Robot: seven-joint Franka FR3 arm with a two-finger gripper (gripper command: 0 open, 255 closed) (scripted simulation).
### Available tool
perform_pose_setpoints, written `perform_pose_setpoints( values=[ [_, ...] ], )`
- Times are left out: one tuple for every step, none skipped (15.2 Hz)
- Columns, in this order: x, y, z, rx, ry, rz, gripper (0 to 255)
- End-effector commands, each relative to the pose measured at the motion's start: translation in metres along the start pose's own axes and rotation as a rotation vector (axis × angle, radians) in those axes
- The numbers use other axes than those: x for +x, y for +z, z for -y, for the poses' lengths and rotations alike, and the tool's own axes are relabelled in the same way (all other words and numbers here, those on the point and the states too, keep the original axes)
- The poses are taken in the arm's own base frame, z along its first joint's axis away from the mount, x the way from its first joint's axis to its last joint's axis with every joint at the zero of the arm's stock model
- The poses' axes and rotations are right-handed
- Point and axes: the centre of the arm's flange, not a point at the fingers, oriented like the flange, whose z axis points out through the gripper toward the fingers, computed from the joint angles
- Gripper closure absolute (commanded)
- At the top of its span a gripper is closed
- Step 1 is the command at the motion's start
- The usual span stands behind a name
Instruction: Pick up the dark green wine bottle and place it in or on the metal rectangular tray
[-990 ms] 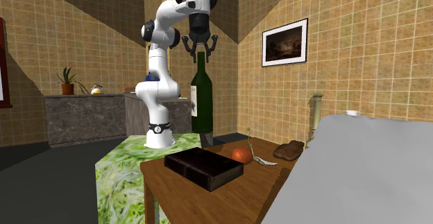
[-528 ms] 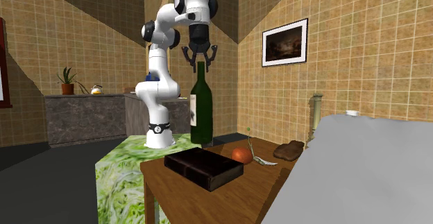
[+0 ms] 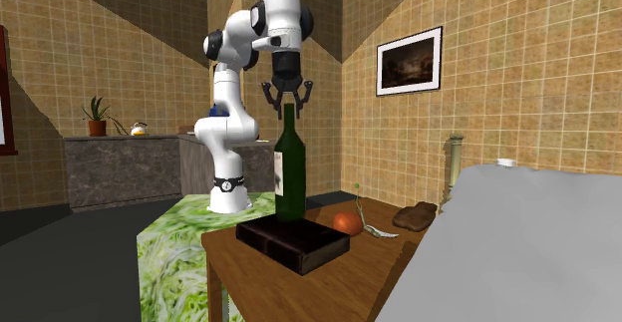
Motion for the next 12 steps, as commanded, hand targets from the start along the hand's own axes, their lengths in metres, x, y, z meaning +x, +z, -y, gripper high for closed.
perform_pose_setpoints(
  values=[
    [0.002,0.011,-0.001,0.000,0.000,-0.001,255],
    [0.002,0.016,-0.001,0.000,0.000,-0.001,255],
    [0.003,0.021,-0.001,0.000,0.000,-0.001,255],
    [0.003,0.026,-0.001,0.000,0.000,-0.001,255],
    [0.004,0.032,-0.002,0.000,0.000,-0.001,255],
    [0.004,0.034,-0.002,0.000,0.000,-0.001,255],
    [0.004,0.034,-0.002,0.000,0.000,-0.001,255],
    [0.004,0.034,-0.002,0.000,0.000,-0.001,255],
    [0.004,0.034,-0.002,0.000,0.000,-0.001,255],
    [0.004,0.034,-0.002,0.000,0.000,-0.001,255],
    [0.004,0.034,-0.002,0.000,0.000,-0.001,255],
    [0.004,0.034,-0.002,0.000,0.000,-0.001,255]
  ],
)
